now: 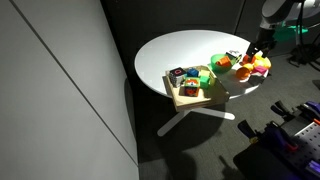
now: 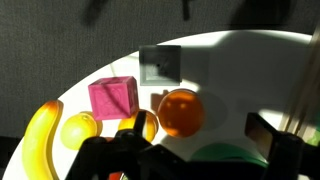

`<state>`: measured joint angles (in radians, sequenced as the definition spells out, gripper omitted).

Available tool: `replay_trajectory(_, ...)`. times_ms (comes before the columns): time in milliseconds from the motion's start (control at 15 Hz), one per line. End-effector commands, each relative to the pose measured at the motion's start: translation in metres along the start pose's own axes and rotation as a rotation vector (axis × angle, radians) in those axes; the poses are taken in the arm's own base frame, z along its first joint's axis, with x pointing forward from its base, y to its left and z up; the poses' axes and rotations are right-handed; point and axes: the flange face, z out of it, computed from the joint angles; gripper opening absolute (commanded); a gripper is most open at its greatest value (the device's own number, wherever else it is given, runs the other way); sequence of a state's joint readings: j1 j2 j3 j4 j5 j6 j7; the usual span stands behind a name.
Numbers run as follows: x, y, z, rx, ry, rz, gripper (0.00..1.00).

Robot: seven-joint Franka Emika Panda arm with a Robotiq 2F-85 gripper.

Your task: Put the toy orange in the bowl

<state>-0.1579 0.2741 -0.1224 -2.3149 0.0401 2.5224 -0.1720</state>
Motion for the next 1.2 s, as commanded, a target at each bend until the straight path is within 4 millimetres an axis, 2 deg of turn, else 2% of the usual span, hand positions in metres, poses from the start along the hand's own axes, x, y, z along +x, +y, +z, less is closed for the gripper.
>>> replay_trajectory(0, 0.005, 0.004, 0.003, 0.008, -0.003, 0.001, 1.00)
replay_trajectory(1133, 0.039, -0.005, 0.061, 0.027, 0.056, -0.046, 1.00)
